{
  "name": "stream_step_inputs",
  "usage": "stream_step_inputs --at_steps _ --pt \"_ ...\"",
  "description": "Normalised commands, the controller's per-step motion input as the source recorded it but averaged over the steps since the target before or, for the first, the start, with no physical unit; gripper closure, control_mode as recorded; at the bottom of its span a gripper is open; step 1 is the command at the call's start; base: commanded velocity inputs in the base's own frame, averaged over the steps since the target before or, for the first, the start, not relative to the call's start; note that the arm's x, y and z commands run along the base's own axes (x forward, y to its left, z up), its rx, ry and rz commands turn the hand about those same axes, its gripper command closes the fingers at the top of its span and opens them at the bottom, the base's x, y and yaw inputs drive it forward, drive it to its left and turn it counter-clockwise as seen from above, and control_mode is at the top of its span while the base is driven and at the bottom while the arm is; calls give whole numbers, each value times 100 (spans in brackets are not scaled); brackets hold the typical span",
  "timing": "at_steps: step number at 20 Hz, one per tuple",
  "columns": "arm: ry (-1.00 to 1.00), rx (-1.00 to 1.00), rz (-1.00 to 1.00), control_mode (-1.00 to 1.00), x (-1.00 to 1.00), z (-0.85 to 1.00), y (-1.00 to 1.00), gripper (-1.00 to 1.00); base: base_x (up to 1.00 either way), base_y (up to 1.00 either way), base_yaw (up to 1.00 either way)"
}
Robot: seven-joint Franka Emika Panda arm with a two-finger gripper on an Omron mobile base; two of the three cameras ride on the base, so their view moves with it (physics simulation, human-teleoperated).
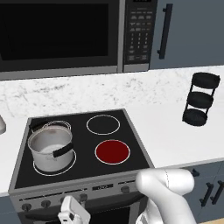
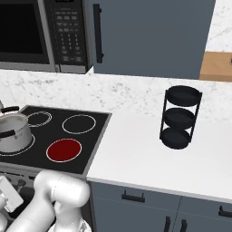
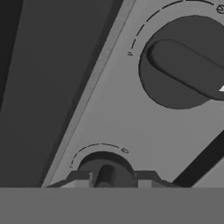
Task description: Turn off the front right burner of the stove.
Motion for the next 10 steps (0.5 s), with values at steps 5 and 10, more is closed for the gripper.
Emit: stream_step_inputs --at_steps 5,10 --pt "0 17 -6 -100 0 23 -4 100 0 0 0" --pt "0 37 -15 -100 -2 22 -19 100 0 0 0"
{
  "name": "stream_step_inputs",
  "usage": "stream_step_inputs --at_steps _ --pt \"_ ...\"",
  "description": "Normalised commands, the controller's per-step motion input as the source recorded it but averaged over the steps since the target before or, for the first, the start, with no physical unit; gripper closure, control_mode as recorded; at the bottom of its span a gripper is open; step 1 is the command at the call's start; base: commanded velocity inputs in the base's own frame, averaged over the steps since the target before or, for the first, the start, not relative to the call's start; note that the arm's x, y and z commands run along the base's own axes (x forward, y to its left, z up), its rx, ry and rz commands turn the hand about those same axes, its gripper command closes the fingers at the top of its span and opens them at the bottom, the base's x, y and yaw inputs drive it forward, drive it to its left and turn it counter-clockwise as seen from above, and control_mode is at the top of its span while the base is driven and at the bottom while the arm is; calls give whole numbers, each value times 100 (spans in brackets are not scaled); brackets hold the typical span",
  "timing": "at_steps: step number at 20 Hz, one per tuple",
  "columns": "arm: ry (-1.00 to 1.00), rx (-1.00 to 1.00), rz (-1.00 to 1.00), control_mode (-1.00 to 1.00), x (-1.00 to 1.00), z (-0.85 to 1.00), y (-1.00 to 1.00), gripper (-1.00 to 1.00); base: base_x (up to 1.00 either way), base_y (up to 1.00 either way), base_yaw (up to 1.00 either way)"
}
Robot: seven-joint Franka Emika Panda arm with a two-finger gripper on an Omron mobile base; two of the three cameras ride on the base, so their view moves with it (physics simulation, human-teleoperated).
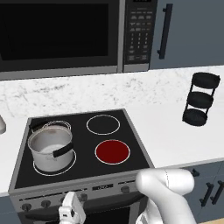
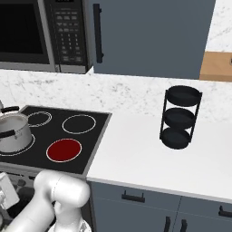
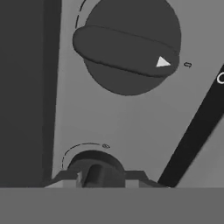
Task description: Turn off the front right burner of the stove.
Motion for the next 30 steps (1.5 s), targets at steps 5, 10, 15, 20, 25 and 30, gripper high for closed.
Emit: stream_step_inputs --at_steps 5,10,15,20,25,30 --pt "0 50 -19 -100 -13 35 -29 100 0 0 0" --pt "0 59 -21 -100 -15 37 -27 100 0 0 0" --pt "0 61 -20 -100 -14 34 -29 100 0 0 0" --pt "0 62 -20 -100 -13 19 -36 100 0 0 0" --pt "0 62 -20 -100 -10 24 -42 100 0 0 0" --pt "-1 57 -17 -100 -1 35 -46 100 0 0 0"
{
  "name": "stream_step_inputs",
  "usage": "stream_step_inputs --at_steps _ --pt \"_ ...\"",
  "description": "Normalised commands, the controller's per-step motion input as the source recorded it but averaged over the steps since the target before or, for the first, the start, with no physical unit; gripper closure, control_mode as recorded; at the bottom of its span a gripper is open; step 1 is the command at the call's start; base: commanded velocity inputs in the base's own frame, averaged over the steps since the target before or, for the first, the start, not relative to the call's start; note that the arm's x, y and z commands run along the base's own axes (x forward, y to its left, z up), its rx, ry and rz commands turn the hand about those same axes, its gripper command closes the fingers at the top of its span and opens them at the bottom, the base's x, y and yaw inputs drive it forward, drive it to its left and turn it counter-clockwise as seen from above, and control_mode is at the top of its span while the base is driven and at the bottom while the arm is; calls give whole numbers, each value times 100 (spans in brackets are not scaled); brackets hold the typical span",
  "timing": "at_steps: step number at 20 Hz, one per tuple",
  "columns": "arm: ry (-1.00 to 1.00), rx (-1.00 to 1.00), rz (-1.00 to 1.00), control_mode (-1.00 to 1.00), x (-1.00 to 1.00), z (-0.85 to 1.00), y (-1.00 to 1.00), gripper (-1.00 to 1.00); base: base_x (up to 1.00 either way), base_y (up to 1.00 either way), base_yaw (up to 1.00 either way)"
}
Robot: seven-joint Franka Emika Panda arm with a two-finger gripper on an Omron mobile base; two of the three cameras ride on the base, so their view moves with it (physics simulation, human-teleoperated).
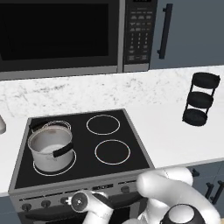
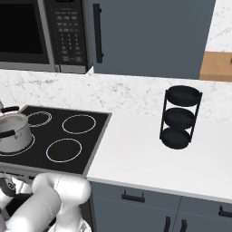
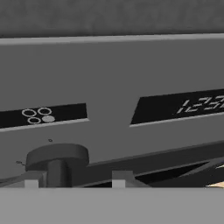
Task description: Turn off the front right burner of the stove.
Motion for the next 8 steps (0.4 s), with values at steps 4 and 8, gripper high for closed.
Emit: stream_step_inputs --at_steps 4,8 --pt "-1 9 -3 -100 -4 13 -8 100 0 0 0" --pt "0 0 0 -100 0 0 0 100 0 0 0"
